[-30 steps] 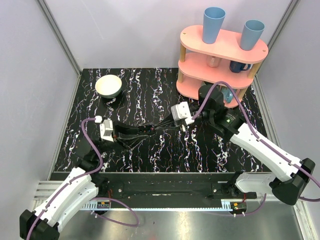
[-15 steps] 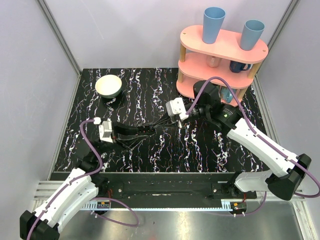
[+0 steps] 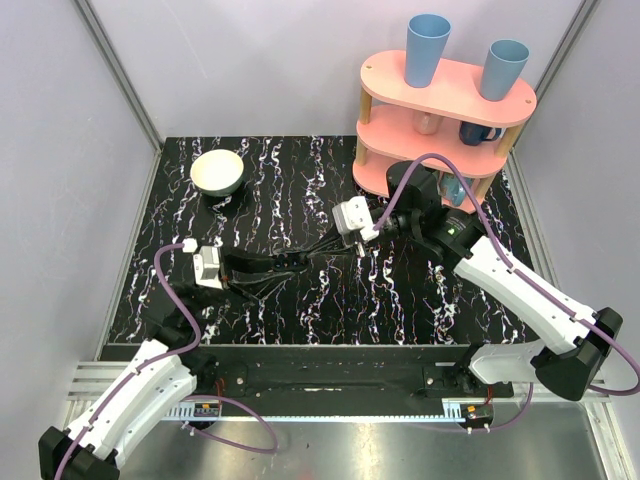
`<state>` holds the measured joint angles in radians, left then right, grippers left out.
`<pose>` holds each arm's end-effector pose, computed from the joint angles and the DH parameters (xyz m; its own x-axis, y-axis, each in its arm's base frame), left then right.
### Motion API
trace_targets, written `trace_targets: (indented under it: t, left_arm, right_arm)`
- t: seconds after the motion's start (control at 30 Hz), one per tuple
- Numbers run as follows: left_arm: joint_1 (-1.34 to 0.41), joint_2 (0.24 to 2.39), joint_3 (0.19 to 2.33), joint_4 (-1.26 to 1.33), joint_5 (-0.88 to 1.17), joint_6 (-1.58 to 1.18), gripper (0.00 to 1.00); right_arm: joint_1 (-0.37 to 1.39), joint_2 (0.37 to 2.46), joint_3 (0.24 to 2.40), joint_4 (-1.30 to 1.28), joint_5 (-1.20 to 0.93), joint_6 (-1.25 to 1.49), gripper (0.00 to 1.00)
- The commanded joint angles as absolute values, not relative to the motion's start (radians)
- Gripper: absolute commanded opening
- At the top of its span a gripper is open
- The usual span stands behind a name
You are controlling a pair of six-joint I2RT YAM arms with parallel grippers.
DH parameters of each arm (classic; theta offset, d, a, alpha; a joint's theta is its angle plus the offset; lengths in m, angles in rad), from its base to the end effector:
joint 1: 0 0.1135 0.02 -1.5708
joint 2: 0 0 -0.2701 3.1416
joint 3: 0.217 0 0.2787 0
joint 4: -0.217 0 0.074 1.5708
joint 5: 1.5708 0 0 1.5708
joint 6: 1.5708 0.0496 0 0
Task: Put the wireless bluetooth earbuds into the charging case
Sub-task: Insert the right earbud into the right side groove of the charging case.
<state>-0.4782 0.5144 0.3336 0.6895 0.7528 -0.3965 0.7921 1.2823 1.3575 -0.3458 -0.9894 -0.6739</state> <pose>0.1261 -0.1036 0.3101 0.0644 -0.3508 -0.9342 0.9658 0.2576 -0.0301 0.1865 0.2481 0.4257 0.4502 -0.0317 -0.8924 -0.8646 -0.2652 -0.4268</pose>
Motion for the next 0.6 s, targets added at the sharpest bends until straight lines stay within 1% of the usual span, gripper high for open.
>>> trace_targets:
  t: [0.0,0.3,0.57]
  left_arm:
    - [-0.480,0.514,0.360,0.729,0.756,-0.391,0.00]
    - [-0.480,0.508,0.382,0.684,0.744,-0.374,0.00]
    - [-0.482,0.509,0.382,0.689,0.723,-0.388,0.00]
  right_arm:
    - [0.801,1.281,1.374,-0.348,-1.022,-0.693,0.00]
    - [0.801,1.296,1.359,-0.331,-1.034,-0.718,0.00]
    - [0.810,1.312,1.333,-0.314,-0.990,-0.724,0.00]
